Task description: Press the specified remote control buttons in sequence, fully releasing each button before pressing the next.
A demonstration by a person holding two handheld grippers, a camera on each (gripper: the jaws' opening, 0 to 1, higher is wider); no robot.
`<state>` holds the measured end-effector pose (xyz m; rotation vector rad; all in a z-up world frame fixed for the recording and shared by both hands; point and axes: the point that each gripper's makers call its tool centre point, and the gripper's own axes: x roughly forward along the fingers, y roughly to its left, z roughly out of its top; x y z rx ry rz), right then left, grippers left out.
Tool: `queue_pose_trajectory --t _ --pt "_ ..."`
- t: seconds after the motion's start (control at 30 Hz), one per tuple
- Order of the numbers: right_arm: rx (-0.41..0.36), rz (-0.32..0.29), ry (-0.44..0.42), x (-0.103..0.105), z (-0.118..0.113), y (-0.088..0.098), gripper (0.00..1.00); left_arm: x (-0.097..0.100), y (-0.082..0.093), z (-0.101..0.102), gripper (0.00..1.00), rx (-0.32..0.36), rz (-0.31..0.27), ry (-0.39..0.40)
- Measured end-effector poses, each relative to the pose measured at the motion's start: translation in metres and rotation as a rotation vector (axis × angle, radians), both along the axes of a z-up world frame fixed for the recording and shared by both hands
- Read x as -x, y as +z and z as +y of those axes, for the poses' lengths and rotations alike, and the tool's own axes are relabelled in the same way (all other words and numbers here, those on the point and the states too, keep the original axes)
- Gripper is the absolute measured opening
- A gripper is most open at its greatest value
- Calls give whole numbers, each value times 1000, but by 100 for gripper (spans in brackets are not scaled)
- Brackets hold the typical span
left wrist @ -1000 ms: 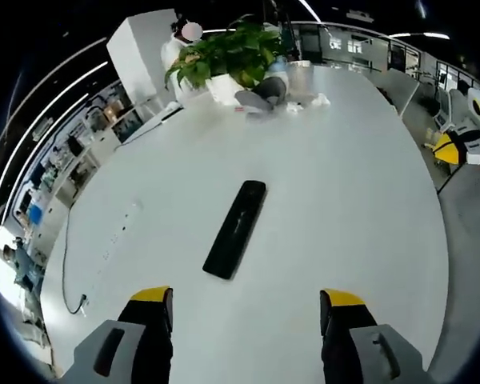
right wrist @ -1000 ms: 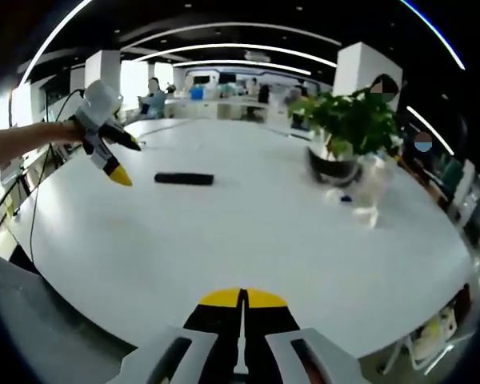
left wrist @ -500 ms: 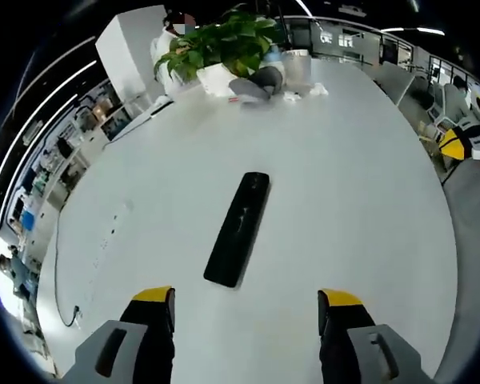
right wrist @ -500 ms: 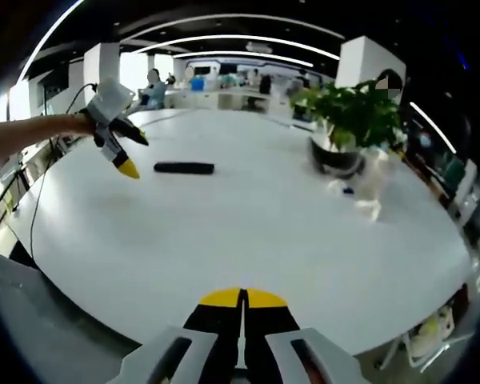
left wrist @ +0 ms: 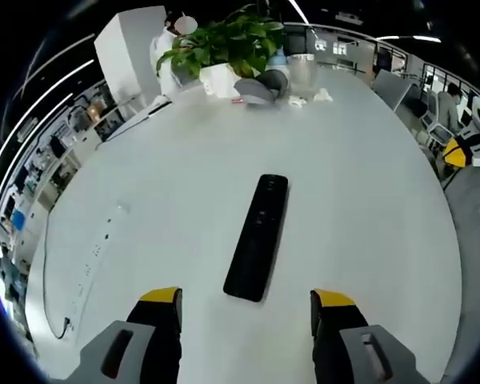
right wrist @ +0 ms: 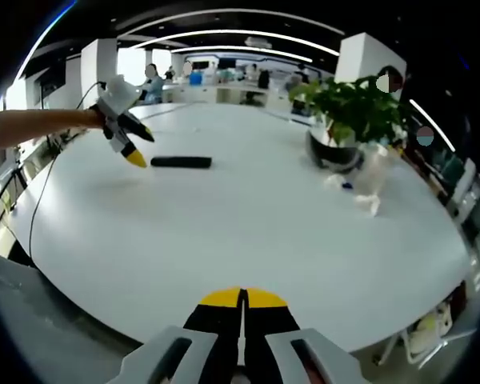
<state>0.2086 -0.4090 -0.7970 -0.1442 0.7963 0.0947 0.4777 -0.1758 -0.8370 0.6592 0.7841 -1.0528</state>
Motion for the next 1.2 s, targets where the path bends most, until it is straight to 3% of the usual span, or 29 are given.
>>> queue_pose_trajectory --t 0.23,0.5,0.8,1.0,1.2 --pt "4 13 -1 1 0 -2 0 -4 -7 3 61 -53 36 4" --pt "4 29 5 2 3 -4 0 -8 -14 -11 61 -108 56 -37" --pt "9 21 -7 2 -5 -3 0 -14 -21 -24 60 -179 85 -34" --pt "9 23 -2 3 -6 -4 0 -9 -25 -26 51 -167 195 -11" --pt "12 31 4 4 -5 -5 0 -10 -27 -29 51 -180 183 -49"
